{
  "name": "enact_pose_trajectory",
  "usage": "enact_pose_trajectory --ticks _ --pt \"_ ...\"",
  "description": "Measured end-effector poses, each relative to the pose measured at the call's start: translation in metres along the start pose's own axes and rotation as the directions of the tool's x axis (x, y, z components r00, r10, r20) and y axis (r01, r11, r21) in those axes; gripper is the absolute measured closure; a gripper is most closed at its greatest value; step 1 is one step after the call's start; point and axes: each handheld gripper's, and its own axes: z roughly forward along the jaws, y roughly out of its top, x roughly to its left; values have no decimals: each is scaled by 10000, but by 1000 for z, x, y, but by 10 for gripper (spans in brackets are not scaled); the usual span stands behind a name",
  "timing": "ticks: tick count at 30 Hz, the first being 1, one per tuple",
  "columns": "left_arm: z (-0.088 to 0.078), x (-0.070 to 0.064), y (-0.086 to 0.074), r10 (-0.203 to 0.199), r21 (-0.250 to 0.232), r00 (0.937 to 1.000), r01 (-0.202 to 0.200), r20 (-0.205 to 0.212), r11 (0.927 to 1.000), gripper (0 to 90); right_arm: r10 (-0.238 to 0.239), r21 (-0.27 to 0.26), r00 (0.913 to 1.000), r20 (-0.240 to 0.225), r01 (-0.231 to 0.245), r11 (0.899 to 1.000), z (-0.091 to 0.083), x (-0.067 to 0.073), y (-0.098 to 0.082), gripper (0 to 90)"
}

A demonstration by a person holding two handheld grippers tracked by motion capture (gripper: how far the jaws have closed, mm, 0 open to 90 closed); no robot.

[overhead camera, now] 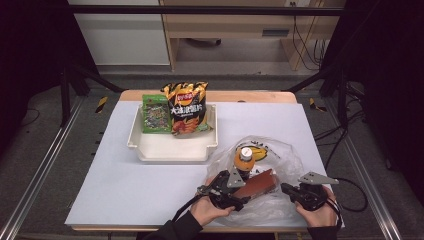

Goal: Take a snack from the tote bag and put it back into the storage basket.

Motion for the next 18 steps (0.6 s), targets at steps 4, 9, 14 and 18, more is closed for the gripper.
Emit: enact_pose_trajectory --ticks 4,9,14,18 --pt "-2 -1 -1 -24 -75 10000 24 -1 10000 428 -102 353 9999 86 99 9993 12 2 -5 861" --pt "-2 0 -2 221 -30 9998 -221 0 9998 428 -212 226 9997 130 209 9995 10 5 -3 823" --pt "1 -3 -1 347 -106 9992 -349 -220 9993 413 -257 279 9996 91 255 9993 10 3 -3 852" --pt "7 -4 -1 588 297 9976 -578 -354 9979 398 -300 184 9995 115 298 9994 10 3 -3 867"
